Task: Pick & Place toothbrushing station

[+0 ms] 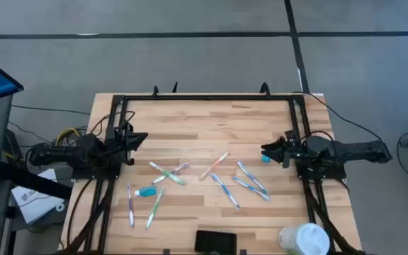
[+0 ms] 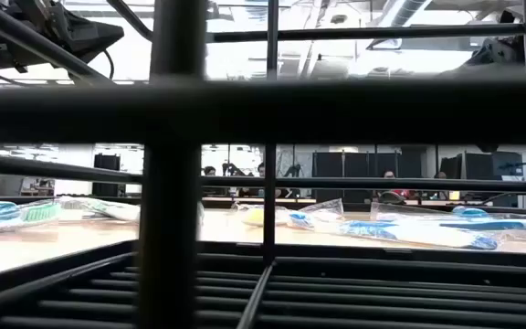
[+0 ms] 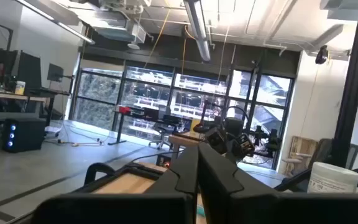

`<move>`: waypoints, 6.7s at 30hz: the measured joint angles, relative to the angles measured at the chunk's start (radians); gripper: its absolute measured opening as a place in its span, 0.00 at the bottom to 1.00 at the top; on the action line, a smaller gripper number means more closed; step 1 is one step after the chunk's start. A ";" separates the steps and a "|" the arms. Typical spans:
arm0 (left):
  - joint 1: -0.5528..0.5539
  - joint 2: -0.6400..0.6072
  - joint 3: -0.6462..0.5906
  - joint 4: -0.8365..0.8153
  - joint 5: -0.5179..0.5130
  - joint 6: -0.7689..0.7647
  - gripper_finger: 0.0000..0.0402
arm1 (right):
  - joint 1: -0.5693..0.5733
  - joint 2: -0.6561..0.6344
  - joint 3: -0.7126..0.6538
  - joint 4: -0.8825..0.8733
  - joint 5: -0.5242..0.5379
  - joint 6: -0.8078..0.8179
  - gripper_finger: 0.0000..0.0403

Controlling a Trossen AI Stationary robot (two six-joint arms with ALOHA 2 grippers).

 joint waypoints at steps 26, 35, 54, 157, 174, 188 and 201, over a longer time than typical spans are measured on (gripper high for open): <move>0.000 0.000 0.000 0.003 0.000 -0.103 0.00 | -0.011 0.000 -0.001 0.068 0.127 0.009 0.58; 0.000 0.000 0.000 0.080 -0.040 -0.513 0.00 | -0.047 -0.001 -0.001 0.193 0.373 0.233 0.58; 0.000 0.027 0.019 0.174 0.117 -0.786 0.00 | -0.160 -0.001 0.000 0.551 0.444 0.256 0.58; -0.243 0.661 0.262 0.261 0.134 -0.687 0.00 | -0.386 1.379 0.566 -0.629 -0.292 0.574 0.61; -0.242 0.661 0.262 0.261 0.131 -0.687 0.00 | -0.368 1.384 0.570 -0.625 -0.290 0.471 0.32; -0.242 0.661 0.262 0.256 0.130 -0.675 0.00 | -0.244 1.387 0.797 -0.671 -0.291 0.304 0.32; -0.240 0.762 0.262 0.240 0.192 -0.816 0.00 | -0.132 1.386 1.080 -0.612 -0.388 0.252 0.32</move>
